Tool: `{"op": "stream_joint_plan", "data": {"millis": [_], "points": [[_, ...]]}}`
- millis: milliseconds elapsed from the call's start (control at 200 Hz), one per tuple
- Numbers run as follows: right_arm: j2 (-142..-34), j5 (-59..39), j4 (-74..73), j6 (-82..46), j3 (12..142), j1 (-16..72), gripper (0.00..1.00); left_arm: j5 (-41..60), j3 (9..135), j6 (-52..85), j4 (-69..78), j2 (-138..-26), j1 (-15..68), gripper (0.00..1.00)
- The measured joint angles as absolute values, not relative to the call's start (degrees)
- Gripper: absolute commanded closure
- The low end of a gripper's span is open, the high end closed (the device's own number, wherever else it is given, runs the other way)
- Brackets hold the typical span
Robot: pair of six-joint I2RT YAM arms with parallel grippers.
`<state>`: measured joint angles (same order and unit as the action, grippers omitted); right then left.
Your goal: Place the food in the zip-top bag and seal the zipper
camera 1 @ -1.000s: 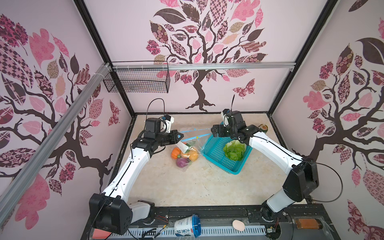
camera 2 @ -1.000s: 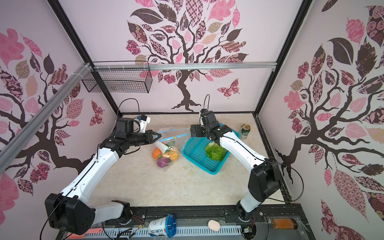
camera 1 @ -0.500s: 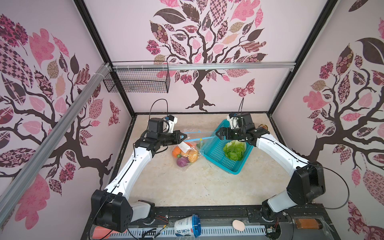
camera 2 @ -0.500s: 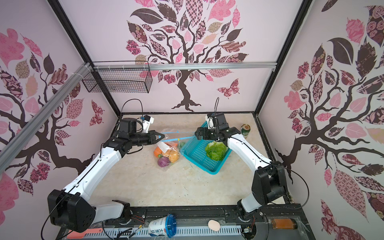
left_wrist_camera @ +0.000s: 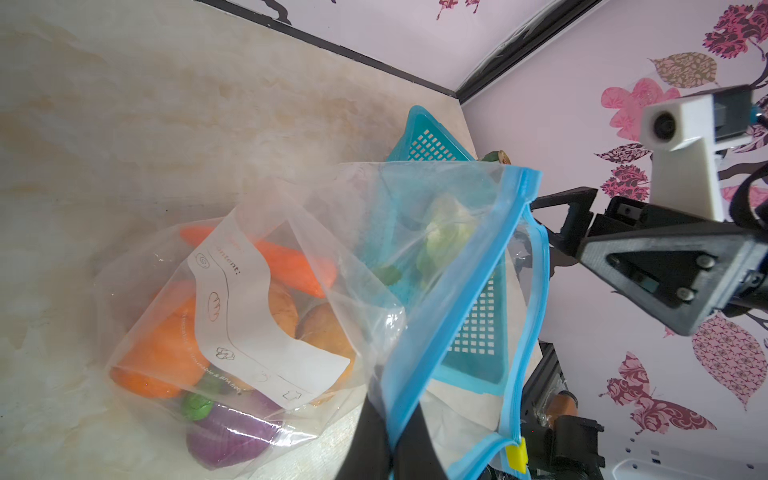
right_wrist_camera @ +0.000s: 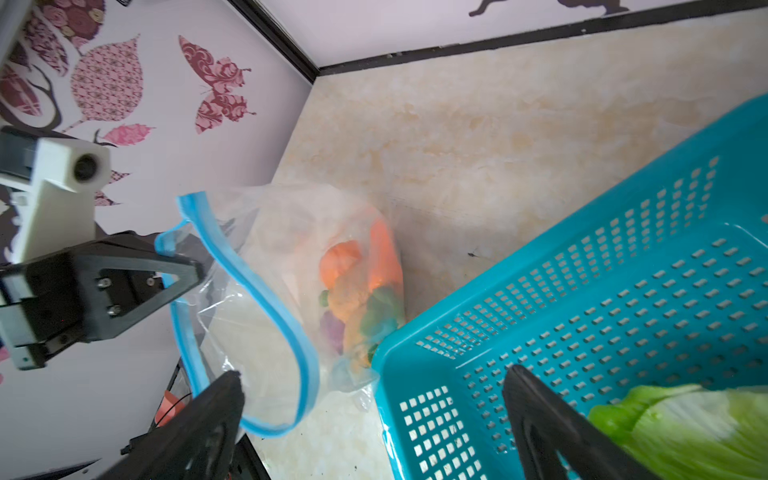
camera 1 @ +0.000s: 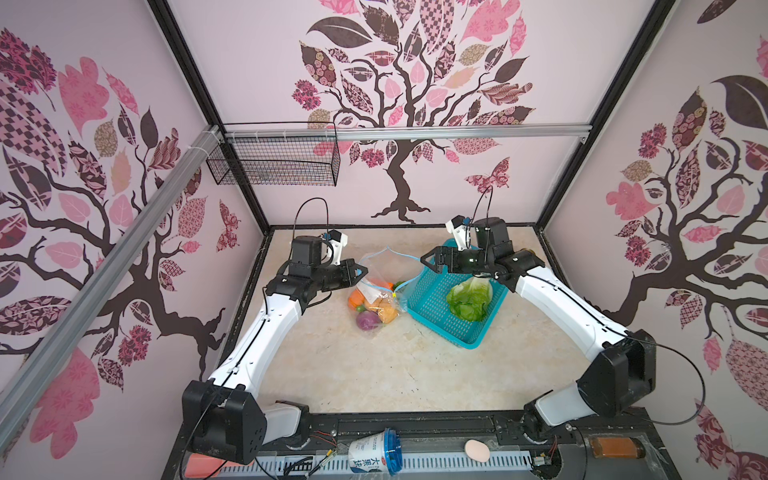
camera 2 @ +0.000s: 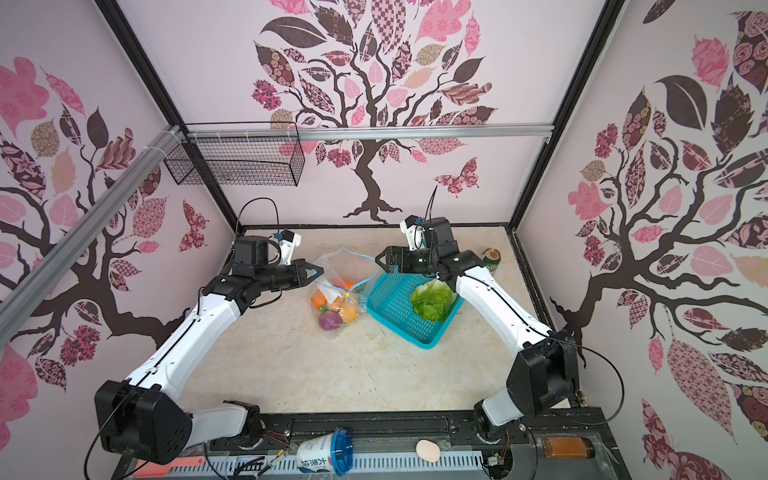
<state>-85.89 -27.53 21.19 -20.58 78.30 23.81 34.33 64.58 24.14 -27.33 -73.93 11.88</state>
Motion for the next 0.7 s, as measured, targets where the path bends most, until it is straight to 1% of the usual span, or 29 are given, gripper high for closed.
{"op": "stream_joint_plan", "data": {"millis": [90, 150, 305, 445, 525, 700], "points": [[-85.89, -27.88, 21.32, -20.56, 79.53, 24.16, 0.0, 34.15, 64.58, 24.16, -27.31, -73.65, 11.88, 1.0], [-85.86, -26.33, 21.91, -20.32, 80.29, 24.45, 0.0, 34.06, 64.58, 24.16, -27.35, -73.43, 11.88, 1.0], [-85.43, -17.3, 24.86, -19.05, 81.71, 22.44, 0.0, 33.8, 64.6, 23.77, -28.47, -72.25, 11.88, 1.0], [-85.1, -10.57, 26.57, -19.07, 81.21, 14.44, 0.0, 33.67, 64.6, 23.29, -29.54, -71.09, 11.86, 1.0], [-85.1, -4.62, 27.2, -18.76, 79.35, 10.81, 0.0, 33.61, 64.6, 22.92, -29.76, -70.72, 11.86, 1.0], [-85.95, 3.86, 30.22, -17.23, 76.55, 10.68, 0.0, 33.45, 64.6, 22.68, -29.74, -70.61, 11.86, 1.0]]}}
